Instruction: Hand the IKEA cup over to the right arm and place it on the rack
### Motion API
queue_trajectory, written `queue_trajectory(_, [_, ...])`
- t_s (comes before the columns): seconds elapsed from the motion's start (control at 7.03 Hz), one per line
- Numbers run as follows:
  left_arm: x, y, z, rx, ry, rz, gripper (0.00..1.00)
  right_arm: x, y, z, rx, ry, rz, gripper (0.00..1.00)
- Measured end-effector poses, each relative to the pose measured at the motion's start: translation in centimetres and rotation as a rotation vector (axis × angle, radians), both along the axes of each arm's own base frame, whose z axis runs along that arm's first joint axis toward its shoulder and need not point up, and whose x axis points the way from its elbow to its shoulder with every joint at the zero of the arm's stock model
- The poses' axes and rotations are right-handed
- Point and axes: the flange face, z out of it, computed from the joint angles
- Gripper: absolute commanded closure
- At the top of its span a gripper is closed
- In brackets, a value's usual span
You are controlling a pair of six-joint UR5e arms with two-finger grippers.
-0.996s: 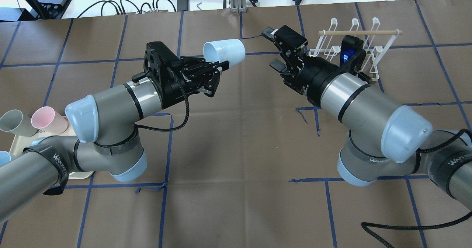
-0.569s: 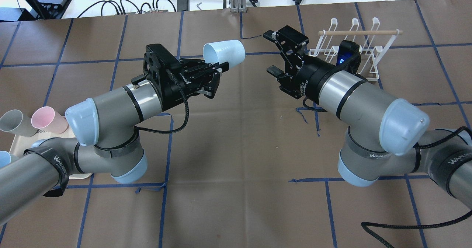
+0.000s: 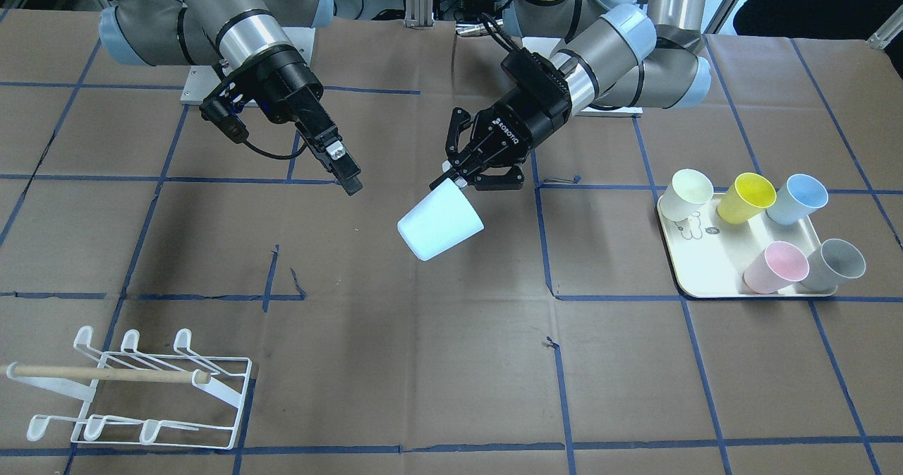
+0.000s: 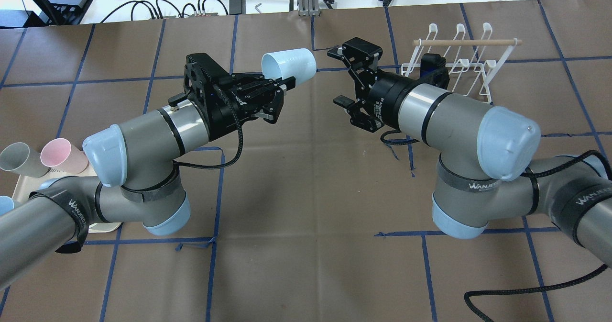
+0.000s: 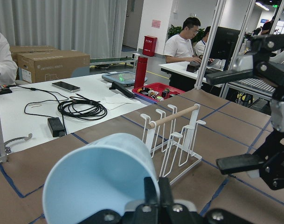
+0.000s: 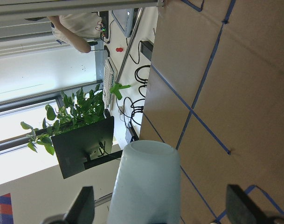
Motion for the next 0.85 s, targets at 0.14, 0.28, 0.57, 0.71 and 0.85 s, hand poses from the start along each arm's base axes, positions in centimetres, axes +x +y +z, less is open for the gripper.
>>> queue_trajectory(0.14, [0.0, 0.0, 0.0, 0.002, 0.001, 0.002, 1.00, 0.9, -0.6, 0.2, 0.018, 0.008, 0.009, 0.02])
queue_trajectory(0.28, [0.0, 0.0, 0.0, 0.003, 0.001, 0.003, 1.00, 1.4, -1.2, 0.1, 0.029, 0.013, 0.015, 0.02])
queue_trajectory(0.57, [0.0, 0.0, -0.1, 0.003, 0.000, 0.004, 0.99, 2.7, -3.0, -0.1, 0.043, 0.018, 0.015, 0.02])
queue_trajectory(0.71, [0.0, 0.0, 0.0, 0.002, 0.000, 0.005, 0.99, 3.3, -3.8, -0.3, 0.051, 0.019, 0.015, 0.02])
queue_trajectory(0.85, [0.0, 0.0, 0.0, 0.002, 0.000, 0.005, 0.99, 3.8, -4.7, -0.6, 0.056, 0.019, 0.016, 0.02])
